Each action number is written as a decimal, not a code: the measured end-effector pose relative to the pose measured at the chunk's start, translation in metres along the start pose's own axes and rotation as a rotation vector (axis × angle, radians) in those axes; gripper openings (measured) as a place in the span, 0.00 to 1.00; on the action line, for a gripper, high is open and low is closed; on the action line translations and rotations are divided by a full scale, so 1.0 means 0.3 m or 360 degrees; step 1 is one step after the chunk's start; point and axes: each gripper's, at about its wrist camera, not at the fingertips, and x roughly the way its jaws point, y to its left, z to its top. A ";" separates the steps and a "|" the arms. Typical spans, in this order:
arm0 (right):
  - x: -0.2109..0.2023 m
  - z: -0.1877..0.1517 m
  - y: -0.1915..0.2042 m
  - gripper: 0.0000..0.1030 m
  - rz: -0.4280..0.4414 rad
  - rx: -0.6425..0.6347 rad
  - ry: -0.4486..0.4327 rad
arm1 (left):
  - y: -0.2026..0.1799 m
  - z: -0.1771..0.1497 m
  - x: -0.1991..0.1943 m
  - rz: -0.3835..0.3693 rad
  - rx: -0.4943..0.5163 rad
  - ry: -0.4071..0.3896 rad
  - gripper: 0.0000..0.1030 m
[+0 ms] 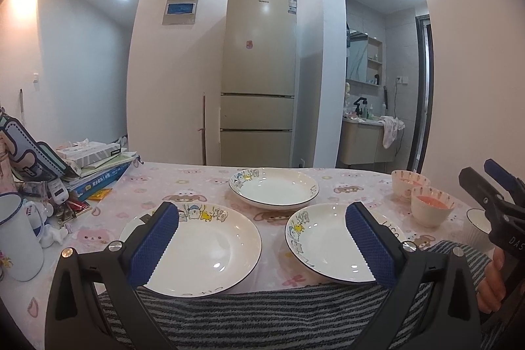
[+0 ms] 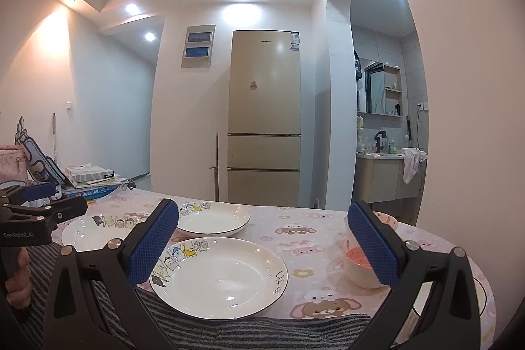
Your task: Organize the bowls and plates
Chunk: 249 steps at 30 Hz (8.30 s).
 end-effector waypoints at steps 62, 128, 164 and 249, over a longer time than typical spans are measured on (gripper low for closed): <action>0.601 0.356 0.368 0.89 0.0532 0.0448 0.0722 | 0.605 0.171 0.106 0.0082 -0.0750 0.0277 0.82; 0.948 -0.259 0.480 0.09 0.0775 0.0548 0.1887 | 0.681 -0.172 0.384 0.0191 -0.0989 0.0929 0.12; 0.553 0.117 -0.145 0.13 0.0531 0.0682 0.1193 | -0.047 0.211 0.312 -0.0170 -0.0321 0.0771 0.16; 0.581 -0.191 -0.267 0.08 0.0123 0.0503 0.1373 | -0.106 -0.129 0.570 0.0009 -0.0263 0.1222 0.78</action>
